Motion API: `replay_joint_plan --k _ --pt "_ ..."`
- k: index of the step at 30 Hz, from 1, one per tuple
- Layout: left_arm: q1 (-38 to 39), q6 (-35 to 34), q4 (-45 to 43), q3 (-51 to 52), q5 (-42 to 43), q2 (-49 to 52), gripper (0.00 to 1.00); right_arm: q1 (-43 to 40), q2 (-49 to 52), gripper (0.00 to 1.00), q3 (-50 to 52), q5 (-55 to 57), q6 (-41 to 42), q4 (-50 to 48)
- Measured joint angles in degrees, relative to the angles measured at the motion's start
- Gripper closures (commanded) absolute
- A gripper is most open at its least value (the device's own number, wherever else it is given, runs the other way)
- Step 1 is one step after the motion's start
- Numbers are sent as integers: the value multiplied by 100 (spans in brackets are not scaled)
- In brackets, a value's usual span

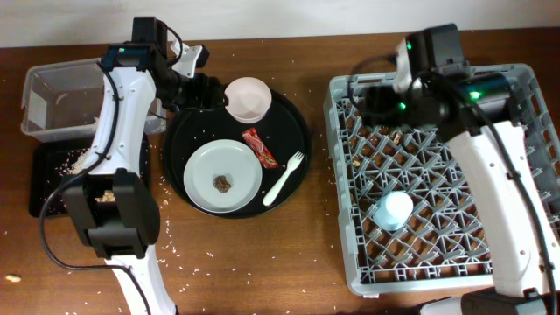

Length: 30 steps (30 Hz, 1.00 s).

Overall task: Sort waste into correct bins and load items into the dishwasher rack
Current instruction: 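Reach the right gripper to the pink bowl and grasp its rim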

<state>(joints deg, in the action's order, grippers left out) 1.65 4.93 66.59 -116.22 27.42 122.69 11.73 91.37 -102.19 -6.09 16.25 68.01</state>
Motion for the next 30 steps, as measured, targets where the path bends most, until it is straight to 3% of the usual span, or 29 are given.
replay_joint_plan --k 1,5,12,14,17,21,24,30 --pt "0 0 2 0 -74 0 1 190 46 29 -2 -96 33 -444" --pt "-52 -415 -22 0 -651 0 1 953 988 30 -79 -197 267 -2610" --pt "-640 -870 109 0 -977 0 1 1390 3412 36 -66 -221 931 -4192" --pt "-621 -892 111 0 -990 0 1 1388 3650 36 -66 -219 1093 -4328" --pt "-586 -909 111 0 -990 0 1 1388 3980 48 -66 -195 1360 -4409" --pt "-584 -909 116 0 -992 0 1 1390 4061 52 -66 -168 1458 -4391" --pt "-584 -909 142 0 -992 0 1 1423 4138 64 -66 -151 1488 -4352" --pt "-584 -909 153 0 -994 0 1 1528 4232 76 -66 -144 1504 -4140"
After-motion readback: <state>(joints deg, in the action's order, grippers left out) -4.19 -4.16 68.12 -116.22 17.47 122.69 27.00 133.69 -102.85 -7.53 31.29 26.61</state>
